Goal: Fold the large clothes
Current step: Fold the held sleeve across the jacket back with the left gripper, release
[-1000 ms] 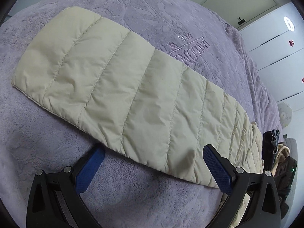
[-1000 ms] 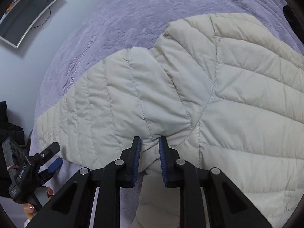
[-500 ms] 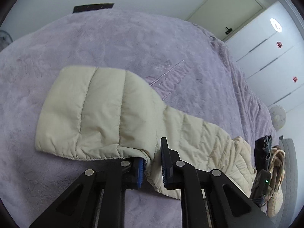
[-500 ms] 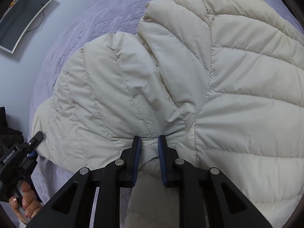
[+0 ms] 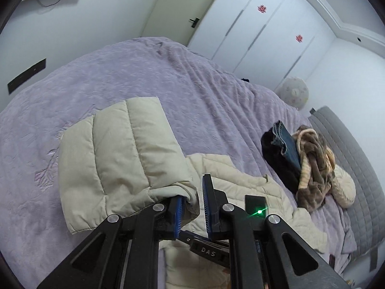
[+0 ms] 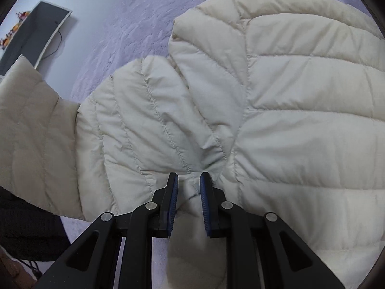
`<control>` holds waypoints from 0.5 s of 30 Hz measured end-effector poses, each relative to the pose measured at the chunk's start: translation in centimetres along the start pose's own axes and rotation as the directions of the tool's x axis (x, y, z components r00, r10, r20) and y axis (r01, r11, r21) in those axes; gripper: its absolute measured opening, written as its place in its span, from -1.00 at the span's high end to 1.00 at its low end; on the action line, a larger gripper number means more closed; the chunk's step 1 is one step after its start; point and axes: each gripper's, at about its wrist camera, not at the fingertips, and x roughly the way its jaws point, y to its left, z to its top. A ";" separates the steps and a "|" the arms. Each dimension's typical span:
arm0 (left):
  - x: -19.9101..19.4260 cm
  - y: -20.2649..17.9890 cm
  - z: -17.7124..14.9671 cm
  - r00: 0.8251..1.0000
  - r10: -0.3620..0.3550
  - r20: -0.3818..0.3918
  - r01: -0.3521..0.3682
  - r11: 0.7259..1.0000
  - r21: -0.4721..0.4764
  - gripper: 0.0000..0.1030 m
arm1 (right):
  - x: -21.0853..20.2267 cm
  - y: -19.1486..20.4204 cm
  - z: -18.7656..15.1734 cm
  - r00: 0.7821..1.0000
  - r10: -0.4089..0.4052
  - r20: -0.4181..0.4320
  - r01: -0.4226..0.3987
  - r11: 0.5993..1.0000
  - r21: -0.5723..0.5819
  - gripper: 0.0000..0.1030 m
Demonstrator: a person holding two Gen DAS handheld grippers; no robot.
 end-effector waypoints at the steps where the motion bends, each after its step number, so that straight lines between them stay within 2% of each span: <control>1: 0.8 -1.6 -0.2 1.000 -0.008 -0.017 0.009 1.000 0.025 0.68 | -1.6 -1.1 -0.1 1.000 0.003 0.019 -0.004 1.000 0.019 0.61; 2: 1.7 -2.8 -0.4 0.999 -0.023 -0.037 0.024 0.999 0.044 0.68 | -3.3 -2.4 -0.3 0.999 -0.004 0.037 0.002 0.999 0.045 0.55; 5: 4.8 -6.5 -1.7 0.993 -0.055 -0.103 0.065 0.993 0.100 0.68 | -8.4 -6.6 -1.2 0.993 -0.077 0.093 0.069 0.994 0.086 0.55; 8: 8.3 -10.2 -4.0 0.982 -0.052 -0.182 0.085 0.980 0.178 0.68 | -12.7 -11.2 -2.2 0.980 -0.150 0.131 0.132 0.982 0.135 0.56; 11: 12.3 -13.9 -6.8 0.958 -0.008 -0.286 0.090 0.957 0.276 0.68 | -15.8 -14.4 -4.0 0.965 -0.210 0.157 0.182 0.968 0.174 0.56; 13: 14.5 -15.9 -8.7 0.938 0.043 -0.345 0.088 0.930 0.356 0.68 | -17.0 -16.3 -4.8 0.954 -0.250 0.166 0.217 0.956 0.197 0.56; 15: 16.2 -17.6 -10.8 0.915 0.086 -0.394 0.096 0.903 0.418 0.68 | -17.7 -18.4 -5.4 0.952 -0.261 0.161 0.219 0.947 0.236 0.56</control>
